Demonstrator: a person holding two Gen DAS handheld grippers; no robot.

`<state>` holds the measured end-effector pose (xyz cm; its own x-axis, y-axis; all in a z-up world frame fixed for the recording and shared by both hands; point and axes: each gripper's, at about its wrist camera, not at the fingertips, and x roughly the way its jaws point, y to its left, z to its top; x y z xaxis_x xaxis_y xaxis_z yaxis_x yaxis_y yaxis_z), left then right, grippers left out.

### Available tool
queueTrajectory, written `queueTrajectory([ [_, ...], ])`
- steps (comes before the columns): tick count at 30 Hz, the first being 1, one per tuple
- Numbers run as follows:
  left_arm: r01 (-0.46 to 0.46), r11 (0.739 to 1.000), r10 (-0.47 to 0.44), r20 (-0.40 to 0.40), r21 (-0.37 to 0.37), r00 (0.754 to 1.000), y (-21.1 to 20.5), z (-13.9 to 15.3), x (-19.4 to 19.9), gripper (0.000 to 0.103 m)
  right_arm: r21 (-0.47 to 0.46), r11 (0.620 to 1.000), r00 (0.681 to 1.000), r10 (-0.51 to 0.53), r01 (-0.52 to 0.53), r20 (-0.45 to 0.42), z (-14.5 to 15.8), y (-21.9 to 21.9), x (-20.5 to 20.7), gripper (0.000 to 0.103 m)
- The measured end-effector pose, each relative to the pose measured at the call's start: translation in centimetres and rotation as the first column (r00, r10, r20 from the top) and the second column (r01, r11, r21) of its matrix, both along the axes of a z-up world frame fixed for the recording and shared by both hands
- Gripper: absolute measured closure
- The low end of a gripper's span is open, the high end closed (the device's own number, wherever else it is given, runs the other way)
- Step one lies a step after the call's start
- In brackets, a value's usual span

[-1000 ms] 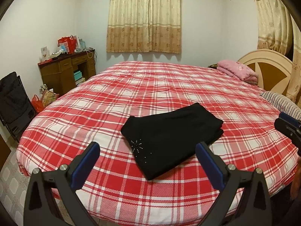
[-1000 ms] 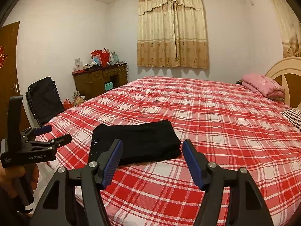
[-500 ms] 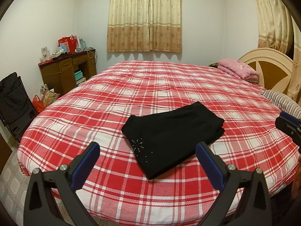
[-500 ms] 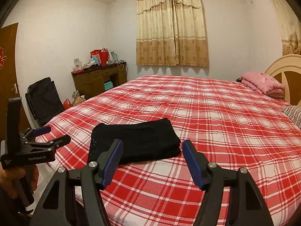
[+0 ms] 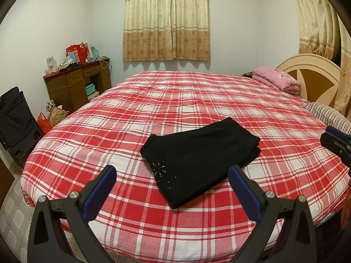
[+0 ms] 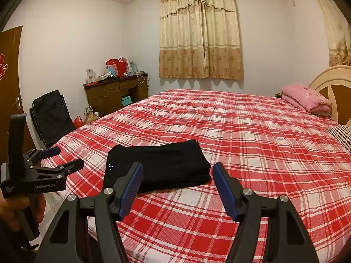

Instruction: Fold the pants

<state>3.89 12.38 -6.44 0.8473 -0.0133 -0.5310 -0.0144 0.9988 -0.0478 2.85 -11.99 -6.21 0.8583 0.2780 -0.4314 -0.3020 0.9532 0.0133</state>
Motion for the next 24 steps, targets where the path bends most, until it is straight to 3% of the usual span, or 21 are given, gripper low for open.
queueTrajectory([
  [9, 0.006, 0.998, -0.008, 0.035, 0.059, 0.999, -0.8, 0.8, -0.4, 0.0, -0.005, 1.0, 1.0, 0.001, -0.001, 0.012, 0.0, 0.1, -0.2, 0.035],
  [24, -0.013, 0.998, 0.007, 0.087, 0.062, 0.996, -0.7, 1.9, -0.8, 0.0, -0.025, 1.0, 1.0, 0.019, -0.018, 0.02, 0.0, 0.6, -0.5, 0.035],
])
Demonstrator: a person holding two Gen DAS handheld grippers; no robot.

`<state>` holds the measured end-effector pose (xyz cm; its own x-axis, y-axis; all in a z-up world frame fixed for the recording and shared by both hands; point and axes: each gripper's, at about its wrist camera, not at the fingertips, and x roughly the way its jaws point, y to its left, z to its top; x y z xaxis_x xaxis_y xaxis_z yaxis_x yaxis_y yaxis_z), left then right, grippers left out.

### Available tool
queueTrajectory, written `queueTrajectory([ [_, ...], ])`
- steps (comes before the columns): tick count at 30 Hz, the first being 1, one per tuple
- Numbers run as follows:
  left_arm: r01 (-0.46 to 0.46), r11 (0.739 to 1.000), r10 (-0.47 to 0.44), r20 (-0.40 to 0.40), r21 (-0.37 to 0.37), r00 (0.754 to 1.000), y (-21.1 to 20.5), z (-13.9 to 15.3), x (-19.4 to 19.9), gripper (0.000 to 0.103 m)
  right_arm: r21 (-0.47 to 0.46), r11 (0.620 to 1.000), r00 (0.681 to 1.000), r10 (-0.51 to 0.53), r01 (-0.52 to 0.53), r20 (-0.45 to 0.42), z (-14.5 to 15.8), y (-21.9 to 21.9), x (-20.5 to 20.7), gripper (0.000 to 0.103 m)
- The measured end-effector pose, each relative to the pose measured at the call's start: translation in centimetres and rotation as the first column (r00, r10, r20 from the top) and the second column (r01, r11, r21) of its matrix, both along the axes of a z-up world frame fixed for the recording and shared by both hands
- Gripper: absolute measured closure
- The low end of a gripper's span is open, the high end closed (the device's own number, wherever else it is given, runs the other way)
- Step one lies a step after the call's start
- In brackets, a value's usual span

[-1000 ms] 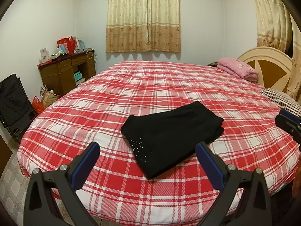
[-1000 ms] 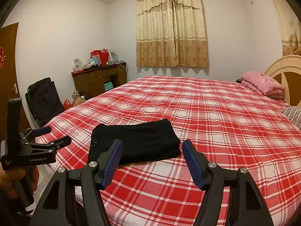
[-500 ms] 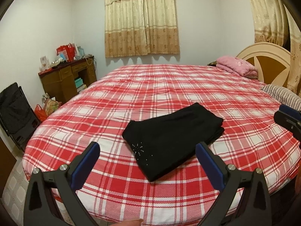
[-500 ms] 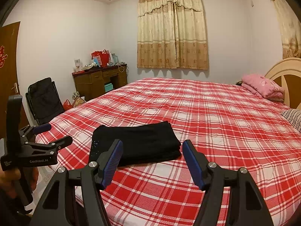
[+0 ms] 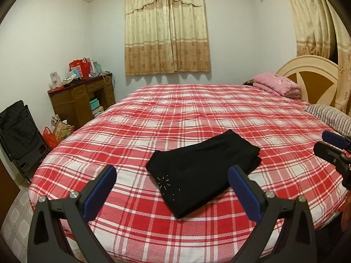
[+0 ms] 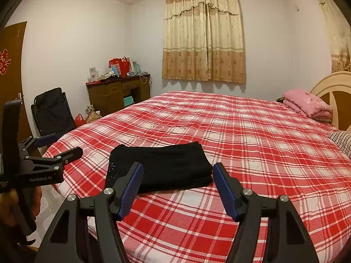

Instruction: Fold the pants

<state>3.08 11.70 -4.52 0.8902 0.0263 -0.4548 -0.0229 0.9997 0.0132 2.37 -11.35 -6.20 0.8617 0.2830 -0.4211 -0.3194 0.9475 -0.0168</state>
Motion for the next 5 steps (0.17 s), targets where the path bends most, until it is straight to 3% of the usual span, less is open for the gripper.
queueTrajectory([
  [5, -0.005, 1.0, 0.005, -0.008, 0.003, 1.0, -0.04, -0.17, 0.19, 0.0, -0.008, 1.0, 1.0, 0.006, -0.007, -0.008, -0.31, 0.14, 0.15, 0.035],
])
